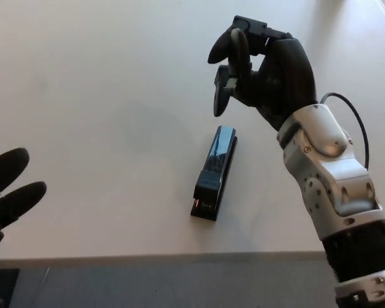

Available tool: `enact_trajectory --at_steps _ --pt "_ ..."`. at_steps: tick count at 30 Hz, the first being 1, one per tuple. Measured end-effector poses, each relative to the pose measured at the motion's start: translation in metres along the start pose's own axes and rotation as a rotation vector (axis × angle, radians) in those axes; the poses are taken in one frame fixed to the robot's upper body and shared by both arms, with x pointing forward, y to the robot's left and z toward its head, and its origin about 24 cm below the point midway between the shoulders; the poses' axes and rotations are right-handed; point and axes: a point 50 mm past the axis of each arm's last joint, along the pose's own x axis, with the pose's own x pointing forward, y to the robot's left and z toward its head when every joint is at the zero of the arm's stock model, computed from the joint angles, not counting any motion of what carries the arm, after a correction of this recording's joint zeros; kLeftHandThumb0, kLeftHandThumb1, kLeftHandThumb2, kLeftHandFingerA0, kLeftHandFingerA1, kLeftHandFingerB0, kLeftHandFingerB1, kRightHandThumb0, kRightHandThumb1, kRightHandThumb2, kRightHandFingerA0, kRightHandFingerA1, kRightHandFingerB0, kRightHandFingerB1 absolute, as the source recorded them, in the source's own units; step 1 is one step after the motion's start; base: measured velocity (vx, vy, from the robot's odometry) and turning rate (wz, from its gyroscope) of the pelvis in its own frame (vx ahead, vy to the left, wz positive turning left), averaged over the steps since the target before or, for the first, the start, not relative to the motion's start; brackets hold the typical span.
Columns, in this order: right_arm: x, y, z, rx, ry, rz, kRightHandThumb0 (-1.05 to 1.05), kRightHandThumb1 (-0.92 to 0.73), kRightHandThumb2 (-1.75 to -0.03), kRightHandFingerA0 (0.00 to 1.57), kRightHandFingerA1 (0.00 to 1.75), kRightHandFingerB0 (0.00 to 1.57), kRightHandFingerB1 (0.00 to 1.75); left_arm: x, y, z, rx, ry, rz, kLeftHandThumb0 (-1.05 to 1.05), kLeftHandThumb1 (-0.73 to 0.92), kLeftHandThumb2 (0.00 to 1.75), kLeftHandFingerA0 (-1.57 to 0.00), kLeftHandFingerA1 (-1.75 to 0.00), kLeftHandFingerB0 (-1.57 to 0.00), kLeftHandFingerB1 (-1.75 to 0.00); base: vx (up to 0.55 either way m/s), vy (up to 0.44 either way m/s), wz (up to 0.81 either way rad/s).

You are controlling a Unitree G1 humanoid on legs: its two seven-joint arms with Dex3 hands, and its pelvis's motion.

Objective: The robot uses its right hand to press on the stapler that is in the middle of the desk

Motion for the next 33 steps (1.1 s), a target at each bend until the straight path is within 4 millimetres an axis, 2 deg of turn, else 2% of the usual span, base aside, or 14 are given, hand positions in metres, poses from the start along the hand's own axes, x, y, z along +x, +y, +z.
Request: enact_trajectory --at_steps 3,6,7,9,10,11,13,14,17,18,25,30,31,33 --pt "0.007 0.000 -0.009 -0.005 0.050 -0.006 -0.60 -0.59 -1.13 1.30 1.41 1.21 1.37 -0.007 0.001 -0.002 -0.001 0.021 0.001 -1.02 0.92 0.75 -0.05 -0.54 -0.02 -0.40 0.00 0.000 0.00" --pt "0.011 -0.002 -0.019 -0.006 0.103 -0.019 -0.60 -0.62 -1.15 1.32 1.43 1.24 1.39 -0.012 0.001 -0.003 -0.003 0.028 0.000 -1.02 0.92 0.74 -0.04 -0.52 -0.02 -0.40 0.00 0.000 0.00" --pt "0.013 -0.002 -0.023 -0.004 0.122 -0.027 -0.59 -0.61 -1.15 1.32 1.42 1.25 1.39 -0.014 0.000 -0.003 -0.007 0.026 0.000 -0.91 0.72 1.21 0.00 -0.51 -0.06 -0.34 0.00 0.000 0.00" --pt "0.014 -0.004 -0.029 -0.002 0.152 -0.038 -0.61 -0.62 -1.15 1.31 1.43 1.22 1.38 -0.017 0.000 -0.002 -0.009 0.021 -0.006 -0.92 0.72 1.21 0.00 -0.55 -0.07 -0.39 0.00 0.000 0.00" --pt "0.015 -0.004 -0.031 -0.001 0.162 -0.042 -0.63 -0.66 -1.16 1.33 1.45 1.21 1.39 -0.018 -0.001 -0.002 -0.010 0.020 -0.009 -1.01 0.76 1.12 -0.10 -0.59 -0.05 -0.37 0.00 0.000 0.00" --pt "0.016 -0.004 -0.034 0.001 0.181 -0.049 -0.64 -0.70 -1.18 1.32 1.45 1.18 1.39 -0.019 -0.001 -0.002 -0.009 0.013 -0.016 -0.91 0.73 1.21 0.00 -0.54 -0.07 -0.37 0.00 0.000 0.00" --pt "0.018 -0.004 -0.040 0.004 0.208 -0.058 -0.56 -0.66 -1.16 1.28 1.40 1.18 1.35 -0.021 -0.003 0.000 -0.007 -0.005 -0.028 -0.97 0.77 1.26 0.00 -0.54 -0.10 -0.33 0.00 0.000 0.00" --pt "0.018 -0.004 -0.043 0.004 0.216 -0.060 -0.55 -0.66 -1.16 1.28 1.39 1.19 1.35 -0.022 -0.003 0.000 -0.007 -0.010 -0.033 -0.92 0.75 1.24 -0.02 -0.56 -0.06 -0.38 0.00 0.000 0.00" --pt "0.016 -0.004 -0.053 0.009 0.246 -0.067 -0.53 -0.65 -1.15 1.27 1.38 1.19 1.34 -0.024 -0.006 0.001 -0.009 -0.028 -0.048 -0.92 0.73 1.23 0.00 -0.53 -0.06 -0.36 0.00 0.000 0.00" --pt "0.016 -0.003 -0.057 0.014 0.258 -0.071 -0.54 -0.61 -1.14 1.29 1.39 1.17 1.33 -0.025 -0.008 0.002 -0.012 -0.037 -0.061 -1.03 0.92 0.78 -0.04 -0.52 -0.01 -0.40 0.00 0.000 0.00" --pt "0.014 0.009 -0.075 0.009 0.328 -0.073 -0.60 -0.70 -1.18 1.34 1.44 1.20 1.38 -0.029 -0.014 0.006 -0.017 -0.065 -0.101 -1.04 0.92 0.75 -0.05 -0.56 -0.02 -0.43 0.00 0.000 0.00" --pt "0.008 0.009 -0.085 0.001 0.371 -0.080 -0.63 -0.69 -1.18 1.32 1.45 1.21 1.40 -0.033 -0.017 0.008 -0.023 -0.068 -0.103 -1.05 0.91 0.78 -0.05 -0.56 -0.04 -0.42 0.00 0.000 0.00" --pt "0.007 0.009 -0.087 -0.002 0.379 -0.081 -0.66 -0.71 -1.20 1.34 1.47 1.17 1.40 -0.034 -0.017 0.009 -0.023 -0.071 -0.100 -0.95 0.76 1.22 -0.05 -0.57 -0.07 -0.39 0.00 0.000 0.00" --pt "0.005 0.009 -0.091 -0.024 0.399 -0.081 -0.66 -0.69 -1.18 1.36 1.48 1.18 1.40 -0.036 -0.017 0.010 -0.023 -0.078 -0.095 -0.91 0.74 1.23 -0.04 -0.56 0.00 -0.40 0.00 0.000 0.00"
